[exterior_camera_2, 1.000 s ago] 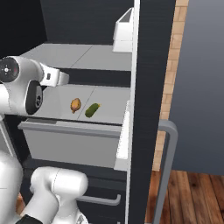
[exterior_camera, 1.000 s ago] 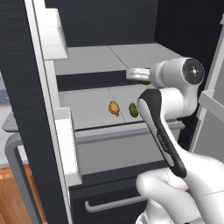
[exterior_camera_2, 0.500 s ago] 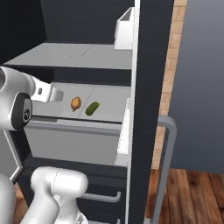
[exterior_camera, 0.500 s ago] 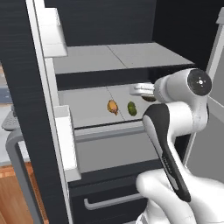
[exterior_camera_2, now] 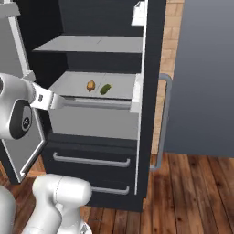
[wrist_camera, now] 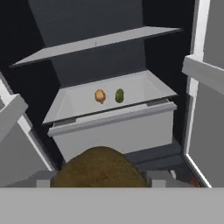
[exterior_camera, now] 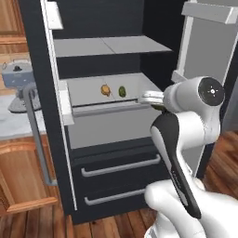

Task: Open the fridge, remove the kiwi, cucumber, and chicken drumstick, and place them on any counter.

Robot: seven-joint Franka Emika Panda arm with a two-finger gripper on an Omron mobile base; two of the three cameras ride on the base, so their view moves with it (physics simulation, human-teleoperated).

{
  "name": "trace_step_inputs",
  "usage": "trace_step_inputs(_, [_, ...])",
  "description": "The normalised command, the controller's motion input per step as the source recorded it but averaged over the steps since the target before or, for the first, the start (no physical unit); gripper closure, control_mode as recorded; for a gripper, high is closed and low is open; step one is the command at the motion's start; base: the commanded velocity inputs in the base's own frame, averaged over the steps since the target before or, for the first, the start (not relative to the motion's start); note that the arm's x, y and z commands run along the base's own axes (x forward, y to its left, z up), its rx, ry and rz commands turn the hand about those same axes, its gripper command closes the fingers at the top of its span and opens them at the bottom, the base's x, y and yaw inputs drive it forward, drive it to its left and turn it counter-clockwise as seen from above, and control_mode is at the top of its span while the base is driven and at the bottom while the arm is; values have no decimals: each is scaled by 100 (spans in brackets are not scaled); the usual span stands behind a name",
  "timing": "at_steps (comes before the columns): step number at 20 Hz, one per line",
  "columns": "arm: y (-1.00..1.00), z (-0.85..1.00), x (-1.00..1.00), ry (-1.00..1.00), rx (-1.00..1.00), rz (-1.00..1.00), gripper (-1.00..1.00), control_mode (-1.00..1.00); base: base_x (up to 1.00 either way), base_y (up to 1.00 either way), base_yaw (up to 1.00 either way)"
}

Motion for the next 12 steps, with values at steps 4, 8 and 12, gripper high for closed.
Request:
trace_step_inputs(4, [0,0,0,0,0,0,100,100,-100,0,35])
trace_step_inputs(8, [0,0,0,0,0,0,100,100,-51,0,88])
trace_step_inputs(12, [0,0,0,0,0,0,100,100,-39,0,92])
